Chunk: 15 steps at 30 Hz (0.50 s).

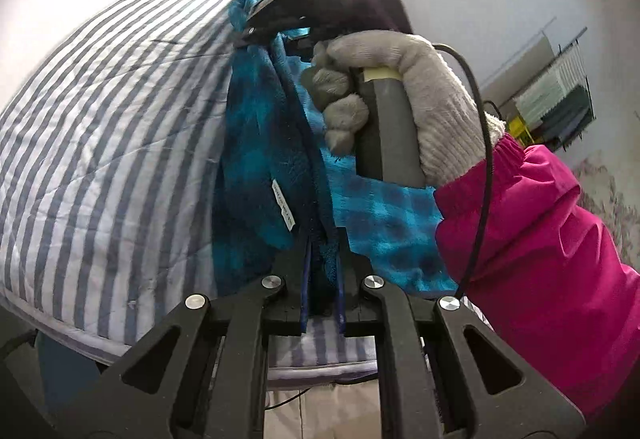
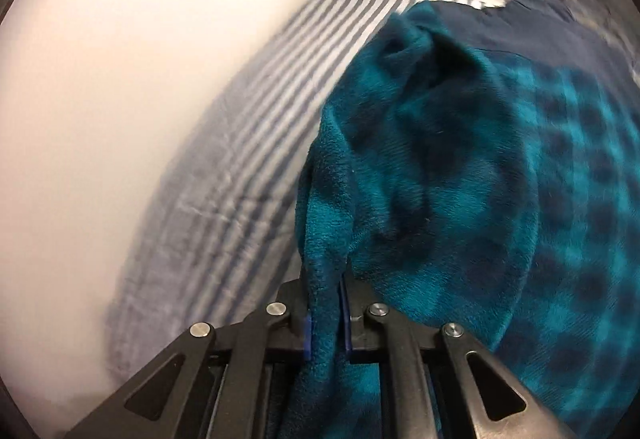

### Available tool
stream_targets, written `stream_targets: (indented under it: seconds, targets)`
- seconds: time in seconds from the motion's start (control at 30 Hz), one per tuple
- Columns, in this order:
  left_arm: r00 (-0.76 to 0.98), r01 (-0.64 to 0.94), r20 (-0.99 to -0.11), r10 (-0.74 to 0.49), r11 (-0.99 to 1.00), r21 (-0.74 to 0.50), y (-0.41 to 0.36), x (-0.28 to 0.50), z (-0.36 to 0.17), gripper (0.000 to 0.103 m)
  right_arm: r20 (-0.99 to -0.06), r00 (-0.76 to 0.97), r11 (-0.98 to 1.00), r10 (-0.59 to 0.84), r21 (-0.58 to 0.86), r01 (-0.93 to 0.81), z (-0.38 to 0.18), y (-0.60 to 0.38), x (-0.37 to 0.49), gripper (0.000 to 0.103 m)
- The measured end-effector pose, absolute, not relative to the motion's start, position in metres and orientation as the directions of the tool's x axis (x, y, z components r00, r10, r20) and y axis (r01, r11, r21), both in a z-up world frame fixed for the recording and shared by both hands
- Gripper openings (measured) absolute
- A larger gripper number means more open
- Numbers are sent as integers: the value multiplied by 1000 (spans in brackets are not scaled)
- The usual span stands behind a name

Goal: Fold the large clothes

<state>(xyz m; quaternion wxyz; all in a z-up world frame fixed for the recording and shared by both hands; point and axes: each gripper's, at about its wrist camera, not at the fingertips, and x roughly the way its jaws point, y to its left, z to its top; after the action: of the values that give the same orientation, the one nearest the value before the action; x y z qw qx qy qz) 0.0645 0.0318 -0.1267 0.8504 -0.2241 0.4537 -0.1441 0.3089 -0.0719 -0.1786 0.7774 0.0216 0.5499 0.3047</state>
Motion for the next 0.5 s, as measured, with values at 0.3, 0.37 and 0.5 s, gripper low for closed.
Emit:
stream_targets:
  seconds: [0.3, 0.37, 0.5]
  targets:
    - [528, 142, -734, -427, 897, -419, -26, 71, -114, 7, -674, 282, 730, 683, 607, -314, -173, -189, 318, 7]
    - [520, 164, -743, -422, 903, -398, -37, 73, -115, 7, -636, 299, 702, 711, 658, -271, -182, -216, 319, 7]
    - [489, 185, -765, -419, 907, -379, -59, 78, -125, 7, -590, 325, 659, 739, 733, -169, -210, -262, 321, 7]
